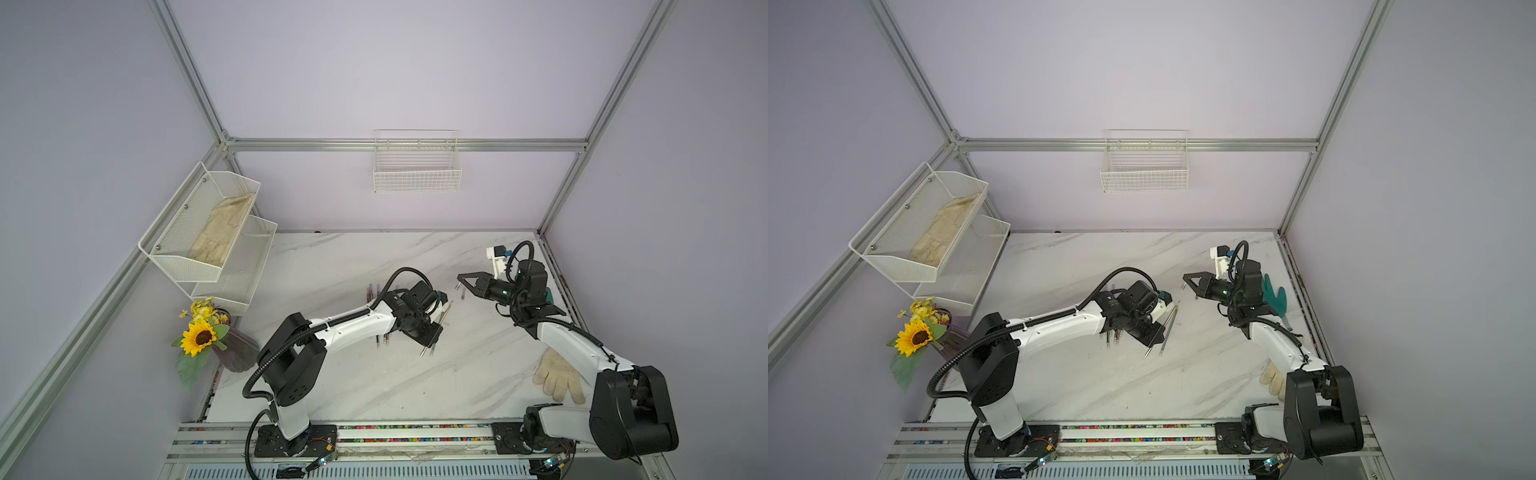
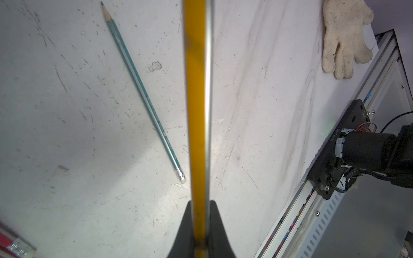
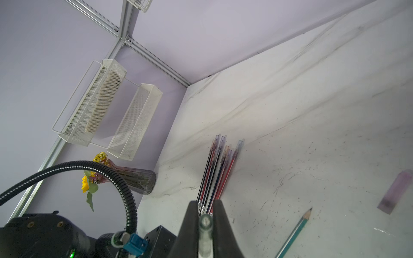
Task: Remove the protective cover of the pencils
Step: Remove the protective sleeve from the pencil, then place the pencil at the center of the board, then place the protective sleeve at the center of the board.
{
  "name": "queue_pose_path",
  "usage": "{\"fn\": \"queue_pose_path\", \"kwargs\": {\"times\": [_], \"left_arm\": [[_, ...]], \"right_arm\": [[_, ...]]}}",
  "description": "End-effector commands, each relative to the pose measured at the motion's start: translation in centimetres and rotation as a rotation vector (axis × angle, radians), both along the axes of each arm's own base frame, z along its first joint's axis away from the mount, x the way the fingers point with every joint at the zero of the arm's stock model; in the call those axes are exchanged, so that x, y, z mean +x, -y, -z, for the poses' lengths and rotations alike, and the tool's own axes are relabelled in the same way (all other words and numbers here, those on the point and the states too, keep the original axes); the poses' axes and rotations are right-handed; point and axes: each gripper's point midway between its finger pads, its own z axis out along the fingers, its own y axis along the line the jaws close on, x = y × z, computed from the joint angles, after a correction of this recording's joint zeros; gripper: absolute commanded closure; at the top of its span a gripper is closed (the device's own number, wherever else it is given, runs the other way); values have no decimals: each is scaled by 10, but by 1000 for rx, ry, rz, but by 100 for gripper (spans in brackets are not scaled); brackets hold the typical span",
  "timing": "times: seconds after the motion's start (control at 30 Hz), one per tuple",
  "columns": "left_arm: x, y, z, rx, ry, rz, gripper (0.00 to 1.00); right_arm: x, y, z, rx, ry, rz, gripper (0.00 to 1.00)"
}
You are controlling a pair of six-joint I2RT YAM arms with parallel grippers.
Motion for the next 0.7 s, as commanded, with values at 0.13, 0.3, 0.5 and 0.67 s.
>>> {"fn": "queue_pose_path", "kwargs": {"times": [0.13,0.3,0.5,0.67], "left_arm": [[0,-14,0,35,17,-42,100],[6,-20,9,60,6,-82,100],[14,-24,29,72,-61,-106,100],[18,-21,38,72,-75,-81,100]], "right_arm": [[28,61,17,-138,-105,385,99],[37,79,64,-219,-297,423,100],[40,81,123,-237,-434,369,100],[47,86,157,-272,-490,345,100]]}}
